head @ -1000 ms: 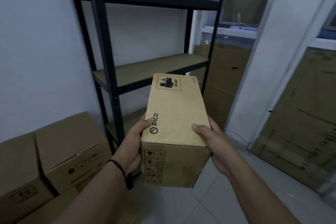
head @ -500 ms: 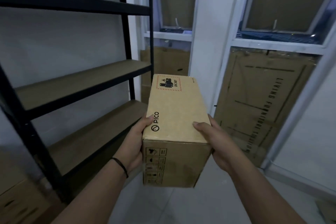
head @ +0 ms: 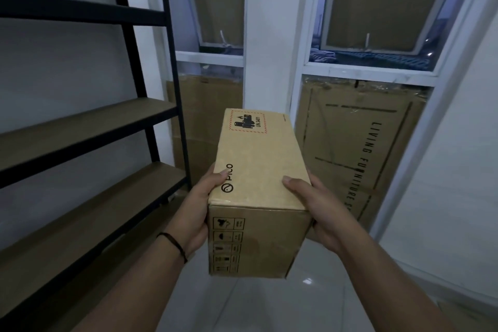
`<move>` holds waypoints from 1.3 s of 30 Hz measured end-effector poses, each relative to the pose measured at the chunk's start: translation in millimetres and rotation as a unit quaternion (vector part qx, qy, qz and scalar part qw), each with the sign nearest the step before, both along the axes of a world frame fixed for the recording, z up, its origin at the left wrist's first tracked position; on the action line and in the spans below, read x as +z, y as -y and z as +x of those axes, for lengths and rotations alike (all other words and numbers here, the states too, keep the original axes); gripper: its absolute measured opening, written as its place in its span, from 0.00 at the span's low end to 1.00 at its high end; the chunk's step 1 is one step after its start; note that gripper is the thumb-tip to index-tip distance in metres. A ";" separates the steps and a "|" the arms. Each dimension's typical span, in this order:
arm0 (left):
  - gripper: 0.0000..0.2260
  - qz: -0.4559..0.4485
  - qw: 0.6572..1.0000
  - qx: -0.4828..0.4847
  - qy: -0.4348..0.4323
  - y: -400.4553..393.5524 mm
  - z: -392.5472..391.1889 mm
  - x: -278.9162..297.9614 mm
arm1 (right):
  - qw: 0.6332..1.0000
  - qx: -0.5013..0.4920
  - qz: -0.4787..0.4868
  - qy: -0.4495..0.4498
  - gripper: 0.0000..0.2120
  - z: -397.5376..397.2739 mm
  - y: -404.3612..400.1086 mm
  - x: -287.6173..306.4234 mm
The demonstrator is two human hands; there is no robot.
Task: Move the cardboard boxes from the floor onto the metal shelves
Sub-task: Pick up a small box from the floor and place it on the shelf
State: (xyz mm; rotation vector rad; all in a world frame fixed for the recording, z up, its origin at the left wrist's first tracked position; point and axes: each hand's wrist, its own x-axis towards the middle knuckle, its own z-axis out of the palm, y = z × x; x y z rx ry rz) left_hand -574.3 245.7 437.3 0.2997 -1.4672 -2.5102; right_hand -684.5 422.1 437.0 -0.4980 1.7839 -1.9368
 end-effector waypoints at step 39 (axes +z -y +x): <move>0.15 0.018 0.993 0.106 0.039 87.2 -398.3 -43.2 | 0.997 0.077 0.028 0.015 0.17 -424.6 109.1 -41.5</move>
